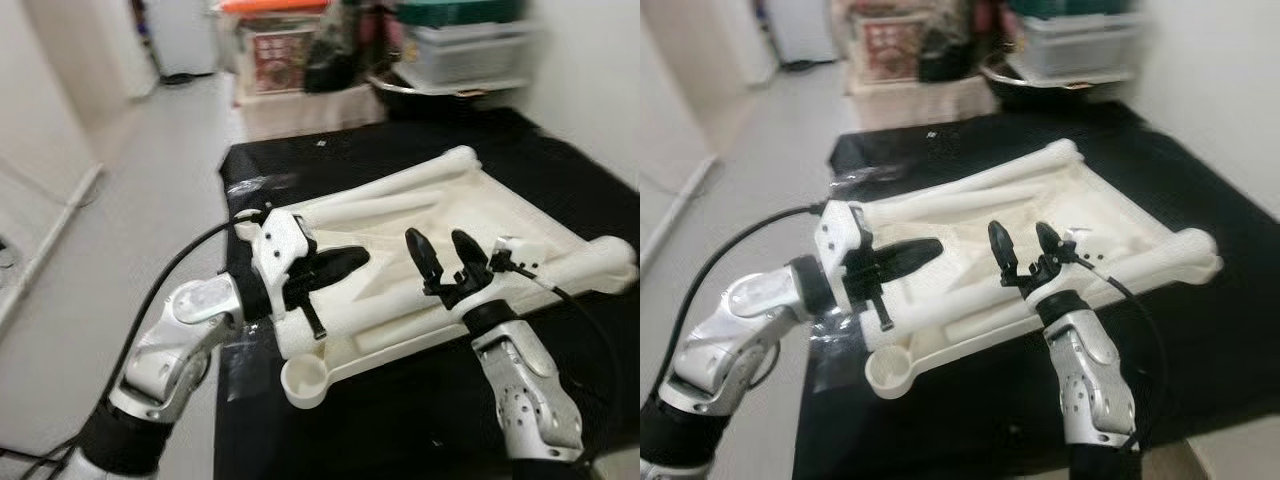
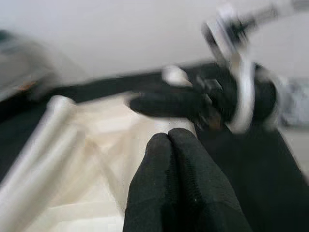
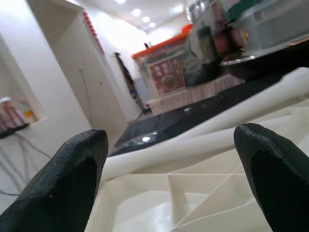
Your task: Building children table
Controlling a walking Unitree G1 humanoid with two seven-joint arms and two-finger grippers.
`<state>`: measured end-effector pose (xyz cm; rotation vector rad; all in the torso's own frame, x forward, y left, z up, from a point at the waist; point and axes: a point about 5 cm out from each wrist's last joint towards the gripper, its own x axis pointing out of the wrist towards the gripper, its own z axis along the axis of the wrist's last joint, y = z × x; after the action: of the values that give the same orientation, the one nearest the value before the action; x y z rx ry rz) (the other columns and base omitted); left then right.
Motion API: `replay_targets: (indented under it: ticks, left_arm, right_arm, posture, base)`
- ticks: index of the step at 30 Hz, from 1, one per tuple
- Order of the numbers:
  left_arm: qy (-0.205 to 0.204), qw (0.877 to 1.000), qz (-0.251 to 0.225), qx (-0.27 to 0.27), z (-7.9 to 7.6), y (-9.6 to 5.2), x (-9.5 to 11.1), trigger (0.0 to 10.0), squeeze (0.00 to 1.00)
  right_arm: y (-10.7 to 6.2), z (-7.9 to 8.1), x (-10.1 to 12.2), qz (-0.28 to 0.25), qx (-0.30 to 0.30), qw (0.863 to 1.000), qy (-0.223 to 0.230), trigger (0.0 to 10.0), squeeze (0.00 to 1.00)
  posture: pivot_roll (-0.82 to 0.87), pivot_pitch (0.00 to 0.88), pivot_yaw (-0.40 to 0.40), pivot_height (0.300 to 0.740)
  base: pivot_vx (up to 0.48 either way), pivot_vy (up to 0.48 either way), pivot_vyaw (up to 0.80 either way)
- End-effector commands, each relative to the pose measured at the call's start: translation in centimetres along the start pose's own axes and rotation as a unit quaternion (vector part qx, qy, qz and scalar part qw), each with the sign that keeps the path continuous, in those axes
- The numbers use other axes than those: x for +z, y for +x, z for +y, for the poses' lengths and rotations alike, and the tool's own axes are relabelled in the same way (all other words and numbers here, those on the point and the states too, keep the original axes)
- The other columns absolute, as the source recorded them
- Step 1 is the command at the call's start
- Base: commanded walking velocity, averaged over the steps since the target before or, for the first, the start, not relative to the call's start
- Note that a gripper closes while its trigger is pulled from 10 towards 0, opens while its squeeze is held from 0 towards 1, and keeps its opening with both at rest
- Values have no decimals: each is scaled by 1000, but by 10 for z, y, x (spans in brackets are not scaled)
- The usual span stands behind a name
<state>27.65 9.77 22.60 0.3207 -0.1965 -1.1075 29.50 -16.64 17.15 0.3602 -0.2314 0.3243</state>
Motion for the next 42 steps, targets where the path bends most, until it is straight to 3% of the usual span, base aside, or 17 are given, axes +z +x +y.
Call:
replay_targets:
  ticks: [1,4,8,10,11,12,13,14,15,16,19,26,30,34,42]
  left_arm:
    - [28,998,35,-51,-5,1,1,10000,0]
    - [23,989,124,-74,-1,-3,-10,10000,0]
    - [15,983,167,-72,6,-2,-16,10000,0]
    - [29,967,235,-91,8,-5,-26,10000,0]
    - [29,967,235,-91,8,-5,-26,10000,0]
    - [35,960,264,-88,12,-6,-32,10000,0]
    - [42,949,296,-95,16,-8,-38,10000,306]
    - [42,949,296,-95,16,-8,-38,10000,306]
    - [41,943,317,-93,20,-9,-42,10000,1000]
    - [41,943,317,-93,20,-9,-42,10000,1000]
    - [9,936,348,-61,39,-3,-43,10000,1000]
    - [-48,934,339,-99,56,7,-17,10000,1000]
    - [-73,934,338,-93,64,14,-15,10000,1000]
    - [-115,925,340,-123,59,22,-16,10000,1000]
    - [-127,908,383,-114,61,30,-34,10000,1000]
  right_arm:
    - [-1,-2,1,4,-3,1000,3,10000,0]
    - [0,-2,0,9,-8,1000,0,10000,0]
    - [1,-5,-1,12,-20,1000,-3,10000,0]
    - [1,-11,-2,17,-40,999,-13,10000,0]
    - [1,-11,-2,17,-40,999,-13,10000,0]
    - [1,-12,-3,19,-40,999,-15,10000,0]
    - [1,-12,-5,22,-41,999,-19,10000,0]
    - [1,-12,-5,22,-41,999,-19,10000,0]
    - [2,-11,-6,23,-39,999,-21,10000,0]
    - [2,-11,-6,23,-39,999,-21,10000,0]
    - [4,-9,-9,28,-35,999,-30,10000,0]
    - [6,-9,-11,31,-40,998,-44,10000,0]
    - [6,-9,-15,39,-45,997,-53,10000,0]
    - [5,-7,-19,46,-44,996,-58,10000,0]
    - [6,-8,-21,51,-44,996,-66,10000,0]
  posture:
    - [8,0,5,740]
    - [9,0,7,740]
    - [10,0,7,740]
    - [15,0,8,740]
    - [15,0,8,740]
    - [19,0,10,740]
    - [22,0,13,740]
    - [22,0,13,740]
    - [23,0,13,740]
    - [23,0,13,740]
    - [29,0,14,740]
    - [33,0,29,740]
    - [29,0,37,740]
    - [28,0,36,740]
    - [29,0,43,740]
  base:
    - [0,0,-800]
    - [0,0,-800]
    - [0,0,-800]
    - [0,0,0]
    - [0,0,0]
    - [0,0,0]
    - [0,0,0]
    - [0,0,0]
    - [0,0,0]
    - [0,0,0]
    - [0,0,0]
    - [0,0,0]
    - [0,0,0]
    - [0,0,0]
    - [0,0,0]
